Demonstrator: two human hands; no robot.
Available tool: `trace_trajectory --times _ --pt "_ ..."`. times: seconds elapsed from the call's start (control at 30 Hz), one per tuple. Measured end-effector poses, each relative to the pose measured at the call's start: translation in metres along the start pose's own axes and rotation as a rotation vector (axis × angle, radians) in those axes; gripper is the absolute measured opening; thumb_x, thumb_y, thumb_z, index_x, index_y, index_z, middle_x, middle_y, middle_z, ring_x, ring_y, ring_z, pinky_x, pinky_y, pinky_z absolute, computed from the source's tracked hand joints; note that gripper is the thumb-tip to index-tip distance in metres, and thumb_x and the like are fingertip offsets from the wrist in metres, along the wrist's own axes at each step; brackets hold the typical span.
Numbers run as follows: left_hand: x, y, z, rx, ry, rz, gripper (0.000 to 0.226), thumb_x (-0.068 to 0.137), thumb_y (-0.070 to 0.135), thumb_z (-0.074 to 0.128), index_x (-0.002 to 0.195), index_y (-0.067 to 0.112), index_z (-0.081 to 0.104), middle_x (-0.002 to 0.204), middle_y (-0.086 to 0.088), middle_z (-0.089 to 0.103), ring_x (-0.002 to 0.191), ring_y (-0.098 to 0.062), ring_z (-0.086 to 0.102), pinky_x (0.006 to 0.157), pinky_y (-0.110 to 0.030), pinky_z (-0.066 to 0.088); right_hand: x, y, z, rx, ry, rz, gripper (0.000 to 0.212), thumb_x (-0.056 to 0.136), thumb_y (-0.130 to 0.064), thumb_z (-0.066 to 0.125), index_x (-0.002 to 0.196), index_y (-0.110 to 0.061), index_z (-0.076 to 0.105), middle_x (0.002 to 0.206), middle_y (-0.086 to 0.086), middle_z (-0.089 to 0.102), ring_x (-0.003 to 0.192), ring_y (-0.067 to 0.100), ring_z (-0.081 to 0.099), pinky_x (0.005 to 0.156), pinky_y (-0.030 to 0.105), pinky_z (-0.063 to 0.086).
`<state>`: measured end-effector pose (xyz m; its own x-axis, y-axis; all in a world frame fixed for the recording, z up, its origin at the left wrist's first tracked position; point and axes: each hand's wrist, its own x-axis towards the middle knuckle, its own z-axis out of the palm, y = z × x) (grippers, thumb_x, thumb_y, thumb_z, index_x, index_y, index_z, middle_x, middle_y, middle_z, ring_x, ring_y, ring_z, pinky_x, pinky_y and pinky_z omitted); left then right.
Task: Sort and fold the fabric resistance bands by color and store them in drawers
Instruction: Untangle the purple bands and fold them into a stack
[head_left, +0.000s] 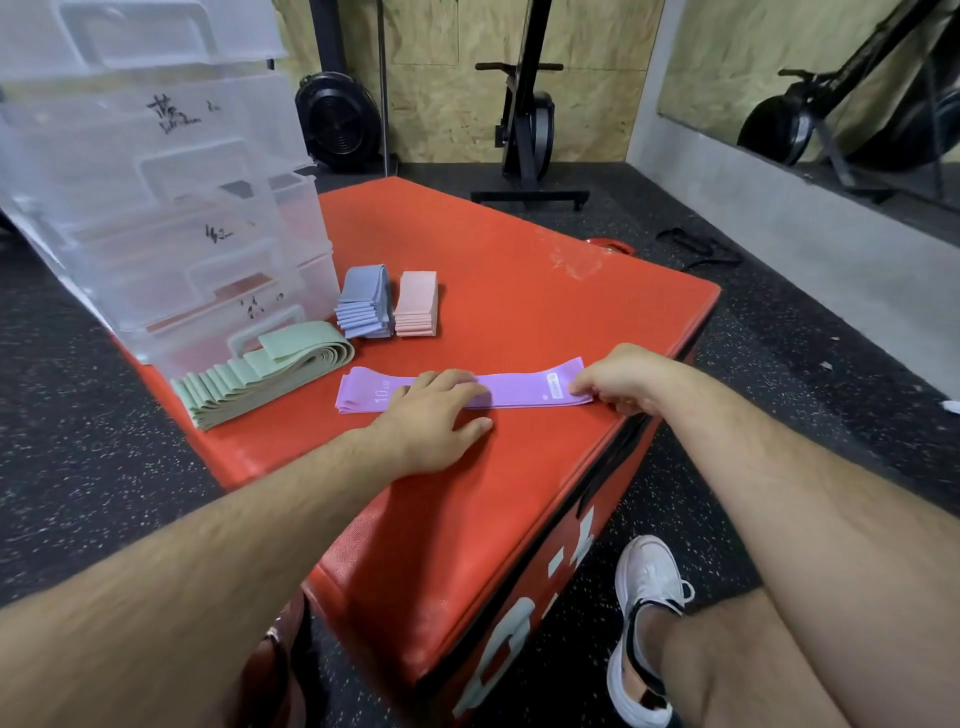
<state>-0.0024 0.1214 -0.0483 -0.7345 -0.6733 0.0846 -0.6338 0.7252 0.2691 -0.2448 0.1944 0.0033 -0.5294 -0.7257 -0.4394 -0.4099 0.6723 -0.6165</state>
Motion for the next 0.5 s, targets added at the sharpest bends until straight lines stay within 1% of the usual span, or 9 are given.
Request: trace_trajectory --times 0.07,0.13,0.2,0.3,0.4,0.5 --pt "0.002 0.000 0.002 0.026 -0.039 -0.016 0.048 0.096 0.053 0.047 0.142 0.037 0.045 0.154 0.015 0.033 0.142 -0.016 0.027 0.114 -0.048 0.027 0.002 0.002 -0.005 0.080 -0.004 -0.006 0.013 0.084 -0.016 0.075 0.091 -0.009 0.066 0.079 0.005 0.062 0.063 0.014 0.055 0.050 0.025 0.037" --pt "0.004 0.002 0.003 0.028 -0.054 -0.003 0.049 0.097 0.054 0.045 0.144 0.038 0.043 0.156 0.015 0.031 0.144 -0.015 0.024 0.115 -0.048 0.025 0.002 0.005 -0.013 0.162 -0.011 -0.006 0.016 0.084 -0.013 0.075 0.097 -0.008 0.068 0.083 0.003 0.069 0.068 0.012 0.063 0.052 0.023 0.040" --pt "0.007 0.007 0.003 0.023 -0.078 0.023 0.050 0.098 0.054 0.043 0.146 0.038 0.040 0.158 0.016 0.028 0.145 -0.014 0.022 0.115 -0.047 0.024 0.001 0.010 -0.023 0.221 0.026 -0.006 0.020 0.083 -0.009 0.076 0.101 -0.005 0.069 0.083 0.004 0.071 0.066 0.010 0.065 0.051 0.021 0.041" --pt "0.012 0.019 0.006 0.006 -0.120 0.058 0.051 0.099 0.051 0.043 0.148 0.037 0.038 0.160 0.015 0.024 0.148 -0.014 0.018 0.118 -0.045 0.020 -0.003 0.018 -0.041 0.267 0.093 -0.003 0.020 0.080 -0.006 0.078 0.098 -0.001 0.072 0.080 0.008 0.073 0.060 0.009 0.065 0.045 0.018 0.042" --pt "0.016 0.028 0.006 -0.024 -0.134 0.069 0.051 0.100 0.049 0.043 0.149 0.034 0.038 0.162 0.013 0.023 0.150 -0.014 0.015 0.120 -0.043 0.017 -0.009 0.023 -0.055 0.265 0.090 -0.043 0.021 0.077 -0.006 0.081 0.095 -0.001 0.074 0.086 0.010 0.077 0.063 0.009 0.069 0.049 0.018 0.047" --pt "0.013 0.022 0.006 -0.023 -0.107 0.091 0.051 0.100 0.048 0.045 0.148 0.030 0.040 0.161 0.011 0.026 0.151 -0.015 0.015 0.122 -0.041 0.017 -0.017 0.013 -0.052 0.255 0.056 -0.127 0.023 0.077 -0.008 0.083 0.098 -0.001 0.075 0.092 0.013 0.078 0.066 0.009 0.070 0.053 0.019 0.051"
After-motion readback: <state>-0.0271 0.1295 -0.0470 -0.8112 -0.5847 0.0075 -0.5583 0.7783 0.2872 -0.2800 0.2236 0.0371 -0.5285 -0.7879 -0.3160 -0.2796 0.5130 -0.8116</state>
